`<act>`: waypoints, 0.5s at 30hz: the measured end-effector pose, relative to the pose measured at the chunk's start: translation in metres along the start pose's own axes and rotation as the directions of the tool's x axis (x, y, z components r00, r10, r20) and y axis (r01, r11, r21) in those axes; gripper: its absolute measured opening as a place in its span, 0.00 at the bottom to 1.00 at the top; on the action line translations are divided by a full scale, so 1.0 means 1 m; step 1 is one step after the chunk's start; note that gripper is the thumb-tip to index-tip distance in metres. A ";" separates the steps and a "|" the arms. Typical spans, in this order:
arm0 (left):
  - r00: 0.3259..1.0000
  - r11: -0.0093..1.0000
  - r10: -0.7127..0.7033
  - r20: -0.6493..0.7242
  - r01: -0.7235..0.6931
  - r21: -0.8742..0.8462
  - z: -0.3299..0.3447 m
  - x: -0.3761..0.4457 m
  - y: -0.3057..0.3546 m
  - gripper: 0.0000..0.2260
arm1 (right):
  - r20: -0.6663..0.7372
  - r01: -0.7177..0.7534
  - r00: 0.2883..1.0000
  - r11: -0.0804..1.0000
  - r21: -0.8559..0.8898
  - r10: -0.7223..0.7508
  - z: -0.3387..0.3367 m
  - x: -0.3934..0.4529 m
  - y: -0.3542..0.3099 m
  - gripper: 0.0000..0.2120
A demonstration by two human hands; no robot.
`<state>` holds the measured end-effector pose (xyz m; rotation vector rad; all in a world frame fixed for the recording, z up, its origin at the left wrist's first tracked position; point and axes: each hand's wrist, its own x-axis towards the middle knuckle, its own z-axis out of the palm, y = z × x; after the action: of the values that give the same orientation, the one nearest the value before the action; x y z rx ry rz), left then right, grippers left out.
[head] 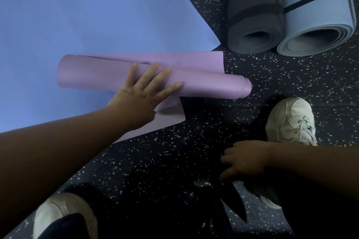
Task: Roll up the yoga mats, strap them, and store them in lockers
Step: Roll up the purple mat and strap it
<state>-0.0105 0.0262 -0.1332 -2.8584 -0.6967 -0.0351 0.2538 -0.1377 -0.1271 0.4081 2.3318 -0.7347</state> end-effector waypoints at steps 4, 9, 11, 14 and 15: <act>1.000 1.000 0.000 0.001 0.000 0.000 0.000 -0.001 0.001 0.51 | -0.371 -0.129 0.926 0.982 -0.137 0.070 0.019 -0.005 0.008 0.18; 1.000 1.000 -0.005 0.009 0.005 -0.004 0.000 0.000 0.001 0.51 | -0.607 -0.390 0.741 0.920 -0.041 0.287 0.015 -0.002 0.014 0.24; 1.000 1.000 -0.002 0.013 0.002 -0.011 0.001 0.000 0.001 0.51 | -0.625 -0.494 0.659 0.868 0.061 0.419 0.011 -0.003 0.019 0.27; 1.000 1.000 -0.003 0.012 0.003 -0.003 0.001 0.001 0.000 0.51 | -0.654 -0.552 0.557 0.817 0.169 0.512 0.002 -0.007 0.026 0.27; 1.000 1.000 -0.005 0.009 0.005 -0.005 0.001 0.002 0.000 0.51 | -0.657 -0.546 0.556 0.820 0.174 0.509 -0.003 -0.008 0.027 0.25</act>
<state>-0.0089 0.0269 -0.1346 -2.8637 -0.7060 -0.0250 0.2705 -0.1155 -0.1309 1.5139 2.6274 -0.2149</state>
